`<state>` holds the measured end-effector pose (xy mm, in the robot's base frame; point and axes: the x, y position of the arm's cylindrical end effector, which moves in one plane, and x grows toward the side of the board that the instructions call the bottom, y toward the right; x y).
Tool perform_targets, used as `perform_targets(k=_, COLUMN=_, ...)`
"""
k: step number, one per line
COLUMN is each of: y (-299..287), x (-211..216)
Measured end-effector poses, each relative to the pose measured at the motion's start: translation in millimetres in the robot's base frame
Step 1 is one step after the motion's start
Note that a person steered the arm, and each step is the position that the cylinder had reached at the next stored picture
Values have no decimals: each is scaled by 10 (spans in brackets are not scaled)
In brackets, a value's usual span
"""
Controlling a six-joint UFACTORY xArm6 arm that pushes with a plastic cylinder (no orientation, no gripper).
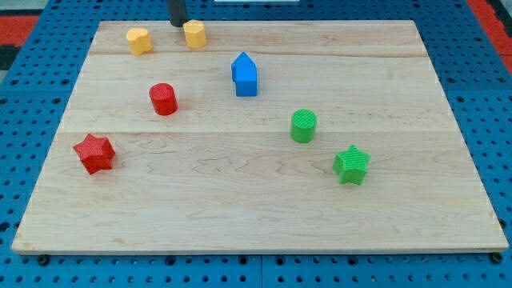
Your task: Separate the yellow hexagon from the yellow heart
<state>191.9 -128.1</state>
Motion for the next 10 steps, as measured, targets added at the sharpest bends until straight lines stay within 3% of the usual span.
perform_targets(k=1, y=343, x=2)
perform_targets(k=3, y=-20, x=384)
perform_targets(k=5, y=340, x=366)
perform_targets(k=7, y=163, x=520)
perform_targets(k=10, y=91, x=1084)
